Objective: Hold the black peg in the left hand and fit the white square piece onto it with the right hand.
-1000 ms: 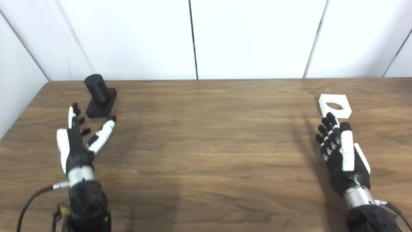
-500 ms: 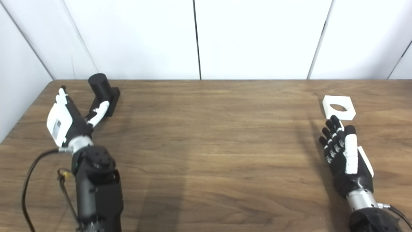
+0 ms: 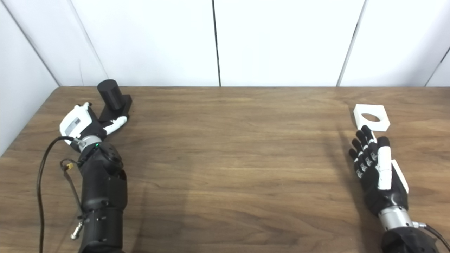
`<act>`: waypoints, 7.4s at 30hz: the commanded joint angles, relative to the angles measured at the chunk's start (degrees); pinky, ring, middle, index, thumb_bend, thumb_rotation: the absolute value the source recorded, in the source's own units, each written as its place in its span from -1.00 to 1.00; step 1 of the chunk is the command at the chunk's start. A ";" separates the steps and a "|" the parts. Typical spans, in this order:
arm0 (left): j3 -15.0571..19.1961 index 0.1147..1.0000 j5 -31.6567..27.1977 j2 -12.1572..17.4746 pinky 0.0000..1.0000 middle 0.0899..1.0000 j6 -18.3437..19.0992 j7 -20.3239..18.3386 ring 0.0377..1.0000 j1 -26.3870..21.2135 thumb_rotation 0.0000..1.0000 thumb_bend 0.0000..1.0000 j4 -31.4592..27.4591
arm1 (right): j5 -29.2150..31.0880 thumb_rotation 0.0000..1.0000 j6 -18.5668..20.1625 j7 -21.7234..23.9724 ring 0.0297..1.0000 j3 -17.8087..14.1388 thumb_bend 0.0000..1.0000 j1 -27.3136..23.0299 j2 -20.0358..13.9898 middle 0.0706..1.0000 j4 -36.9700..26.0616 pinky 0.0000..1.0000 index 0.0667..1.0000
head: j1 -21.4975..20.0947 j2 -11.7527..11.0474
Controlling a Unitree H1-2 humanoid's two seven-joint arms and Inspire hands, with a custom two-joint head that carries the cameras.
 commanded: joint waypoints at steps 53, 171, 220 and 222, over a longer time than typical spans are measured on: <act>1.11 0.56 3.84 7.07 1.00 0.95 -0.08 -1.89 1.00 -8.17 0.07 0.45 13.25 | 2.65 1.00 -1.76 5.11 1.00 -0.74 0.23 0.79 -5.46 1.00 -3.51 1.00 1.00 | 0.47 -0.05; -39.46 -0.16 -23.35 -7.68 0.72 0.51 -0.38 -12.32 0.75 31.40 -0.89 0.02 -38.25 | -0.72 1.00 -0.04 0.44 1.00 1.42 0.07 1.65 -1.17 1.00 -7.03 1.00 1.00 | -8.29 0.08; -42.94 -0.17 -3.56 -11.18 1.00 0.72 -0.96 -40.56 1.00 24.62 -0.88 0.02 -54.66 | -1.36 1.00 -0.38 0.63 1.00 3.04 0.09 1.27 -0.22 1.00 -5.35 1.00 1.00 | -6.91 0.77; -42.96 -0.17 -3.10 -11.83 1.00 0.72 -1.50 -41.27 1.00 24.35 -0.88 0.02 -55.56 | -1.21 1.00 -0.66 0.75 1.00 3.11 0.08 1.09 -0.05 1.00 -4.98 1.00 1.00 | -6.85 0.69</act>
